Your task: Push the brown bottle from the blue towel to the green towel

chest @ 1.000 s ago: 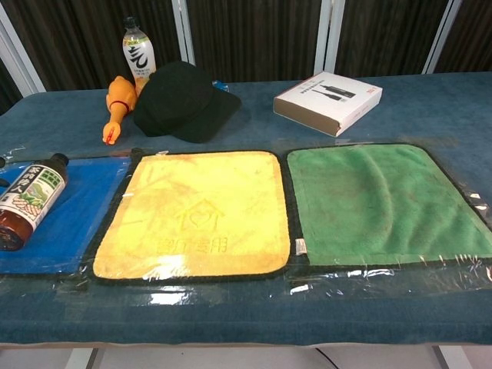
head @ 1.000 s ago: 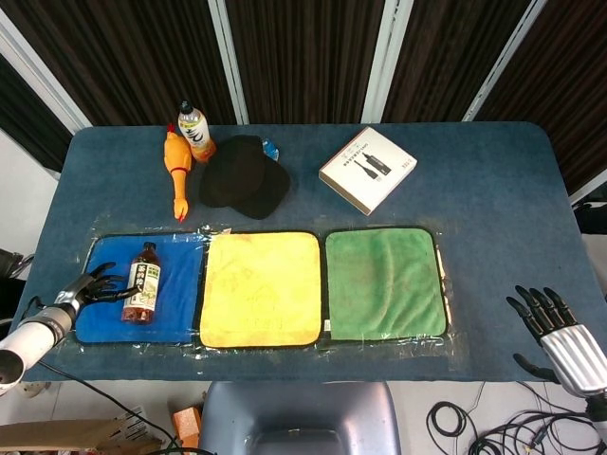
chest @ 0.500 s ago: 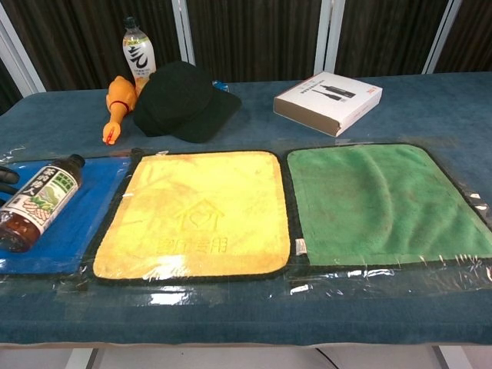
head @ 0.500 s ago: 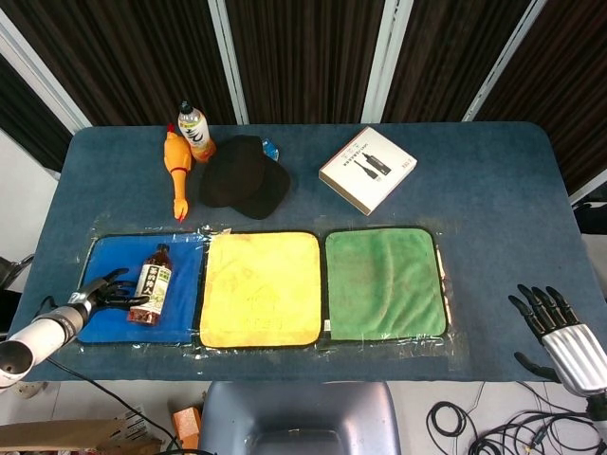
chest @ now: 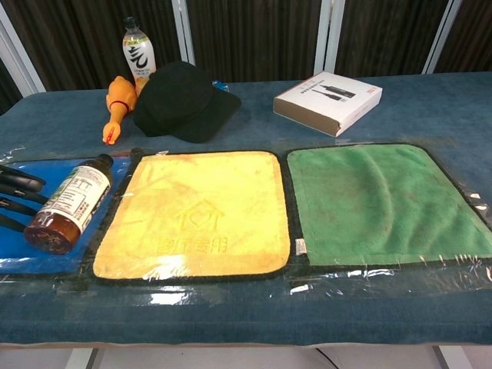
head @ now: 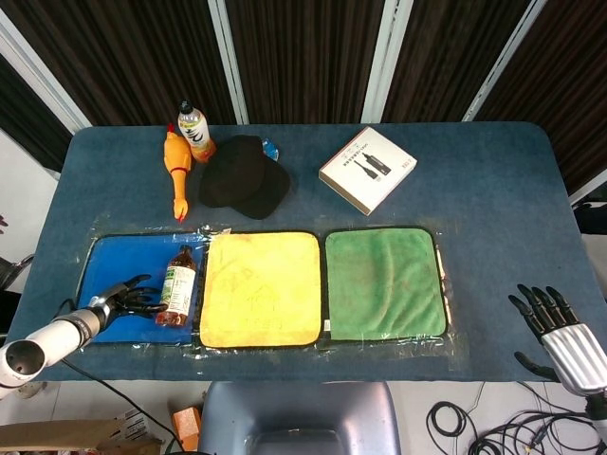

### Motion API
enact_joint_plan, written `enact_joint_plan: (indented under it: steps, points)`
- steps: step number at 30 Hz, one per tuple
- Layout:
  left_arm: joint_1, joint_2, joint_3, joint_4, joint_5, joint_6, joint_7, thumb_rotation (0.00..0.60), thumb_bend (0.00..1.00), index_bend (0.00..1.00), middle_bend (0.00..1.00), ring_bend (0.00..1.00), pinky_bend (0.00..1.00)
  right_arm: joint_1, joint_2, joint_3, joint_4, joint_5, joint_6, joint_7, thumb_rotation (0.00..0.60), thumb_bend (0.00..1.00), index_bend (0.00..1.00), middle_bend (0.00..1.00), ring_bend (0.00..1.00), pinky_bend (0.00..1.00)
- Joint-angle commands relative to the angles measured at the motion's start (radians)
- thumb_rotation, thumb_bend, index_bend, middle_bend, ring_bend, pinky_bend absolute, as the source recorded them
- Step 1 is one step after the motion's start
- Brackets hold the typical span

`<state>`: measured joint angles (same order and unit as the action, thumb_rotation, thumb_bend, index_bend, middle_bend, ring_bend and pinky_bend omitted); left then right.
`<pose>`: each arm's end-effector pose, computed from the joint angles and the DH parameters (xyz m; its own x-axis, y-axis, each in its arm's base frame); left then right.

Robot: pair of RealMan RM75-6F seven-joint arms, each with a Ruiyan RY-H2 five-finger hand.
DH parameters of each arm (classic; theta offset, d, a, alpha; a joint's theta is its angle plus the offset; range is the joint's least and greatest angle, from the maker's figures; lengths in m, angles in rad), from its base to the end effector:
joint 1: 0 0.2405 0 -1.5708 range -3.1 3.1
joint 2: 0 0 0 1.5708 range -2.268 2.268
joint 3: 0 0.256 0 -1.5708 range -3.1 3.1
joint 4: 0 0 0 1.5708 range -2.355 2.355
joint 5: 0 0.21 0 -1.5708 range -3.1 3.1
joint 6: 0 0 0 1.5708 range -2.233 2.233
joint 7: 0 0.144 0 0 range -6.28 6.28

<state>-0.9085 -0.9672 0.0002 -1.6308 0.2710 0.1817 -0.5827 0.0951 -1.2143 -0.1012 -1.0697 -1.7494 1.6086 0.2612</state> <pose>-0.2492 0.3308 0.0978 -0.6907 0.3811 0.6146 0.6234 0.7444 0.2390 -0.3693 -0.1573 0.1642 0.5652 -0.0547 0.8231 -0.7998 -0.2807 0.5306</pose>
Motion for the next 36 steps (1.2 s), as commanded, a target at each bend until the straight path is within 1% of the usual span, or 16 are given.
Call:
enact_joint_plan:
  steps: [1,6,13,22,30,34,36]
  points:
    - [-0.002,-0.003,-0.006,-0.008,0.01,-0.007,-0.009,0.6,0.15,0.0,0.2,0.14,0.37,0.0,0.0,0.0,-0.001,-0.001,0.001,-0.002,0.6,0.14,0.0,0.01,0.0,0.0]
    - [-0.007,-0.024,-0.017,-0.012,0.019,-0.02,-0.035,0.6,0.15,0.0,0.19,0.13,0.37,-0.001,-0.001,0.001,-0.001,-0.001,-0.001,-0.007,0.6,0.14,0.0,0.01,0.0,0.0]
    - [-0.01,-0.05,-0.054,-0.024,0.047,-0.019,-0.06,0.6,0.15,0.0,0.18,0.13,0.37,0.0,-0.001,0.0,-0.004,-0.002,-0.009,-0.008,0.6,0.14,0.0,0.01,0.0,0.0]
    - [-0.036,-0.057,-0.05,-0.059,0.062,-0.039,-0.084,0.6,0.15,0.0,0.18,0.13,0.39,-0.001,0.0,0.001,-0.001,0.0,-0.01,-0.004,0.6,0.14,0.0,0.01,0.0,0.0]
    - [-0.044,-0.074,-0.077,-0.073,0.078,-0.034,-0.108,0.6,0.15,0.0,0.18,0.13,0.39,-0.003,0.002,0.0,-0.003,-0.003,-0.006,-0.001,0.6,0.14,0.0,0.01,0.0,0.0]
    - [-0.046,-0.107,-0.101,-0.055,0.08,-0.032,-0.127,0.6,0.14,0.0,0.18,0.13,0.39,-0.002,0.001,-0.001,-0.003,-0.005,-0.009,-0.003,0.6,0.14,0.0,0.01,0.0,0.0]
    - [-0.052,-0.128,-0.105,-0.039,0.08,-0.037,-0.133,0.6,0.14,0.0,0.18,0.13,0.39,-0.002,0.001,-0.002,-0.004,-0.006,-0.009,-0.004,0.6,0.14,0.0,0.01,0.0,0.0]
